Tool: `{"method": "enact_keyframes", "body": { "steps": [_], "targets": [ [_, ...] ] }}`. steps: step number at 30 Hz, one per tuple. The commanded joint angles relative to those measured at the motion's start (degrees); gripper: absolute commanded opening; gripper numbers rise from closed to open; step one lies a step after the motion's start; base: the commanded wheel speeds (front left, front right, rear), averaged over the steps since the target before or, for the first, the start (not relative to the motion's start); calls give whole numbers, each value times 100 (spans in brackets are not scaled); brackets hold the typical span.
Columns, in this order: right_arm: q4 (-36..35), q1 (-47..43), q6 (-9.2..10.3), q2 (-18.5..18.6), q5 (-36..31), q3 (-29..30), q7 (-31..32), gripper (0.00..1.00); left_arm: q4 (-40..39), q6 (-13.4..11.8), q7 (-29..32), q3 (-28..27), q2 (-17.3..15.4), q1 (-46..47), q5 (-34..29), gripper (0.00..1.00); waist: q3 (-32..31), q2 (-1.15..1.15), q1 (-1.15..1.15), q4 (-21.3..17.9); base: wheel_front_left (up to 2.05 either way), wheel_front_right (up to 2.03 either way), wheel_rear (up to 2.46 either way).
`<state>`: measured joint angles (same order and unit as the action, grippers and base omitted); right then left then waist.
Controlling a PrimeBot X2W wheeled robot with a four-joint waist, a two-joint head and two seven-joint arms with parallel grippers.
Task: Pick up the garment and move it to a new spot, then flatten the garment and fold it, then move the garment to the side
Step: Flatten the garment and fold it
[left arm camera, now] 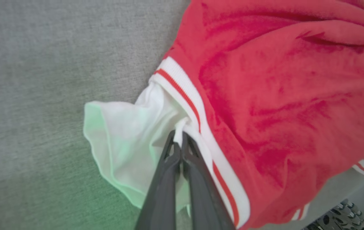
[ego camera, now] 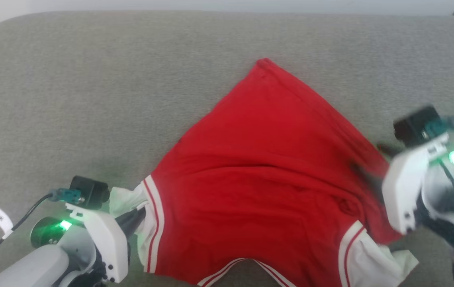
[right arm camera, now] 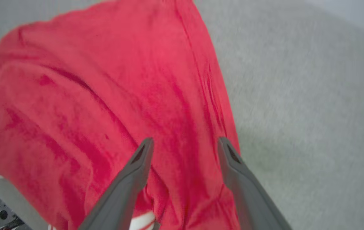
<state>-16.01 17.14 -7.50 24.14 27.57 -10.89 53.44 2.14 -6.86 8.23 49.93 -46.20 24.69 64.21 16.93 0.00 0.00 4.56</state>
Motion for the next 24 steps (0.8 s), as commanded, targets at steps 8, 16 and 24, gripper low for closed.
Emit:
{"method": "enact_keyframes", "body": {
  "steps": [8,16,24],
  "targets": [
    [1714,1745,3,-93,-241,-907,-1363,100,142,162,73,124,287,278,-138,0,106,0,0,428,0,0,0],
    [3725,3130,4,-212,-252,-1724,-2174,100,310,318,101,224,578,553,-258,0,303,0,0,824,0,0,0],
    [5609,4240,4,-291,-90,-2640,-2367,100,601,536,86,341,946,853,-330,0,525,0,0,1226,0,0,0]
  ]
}}
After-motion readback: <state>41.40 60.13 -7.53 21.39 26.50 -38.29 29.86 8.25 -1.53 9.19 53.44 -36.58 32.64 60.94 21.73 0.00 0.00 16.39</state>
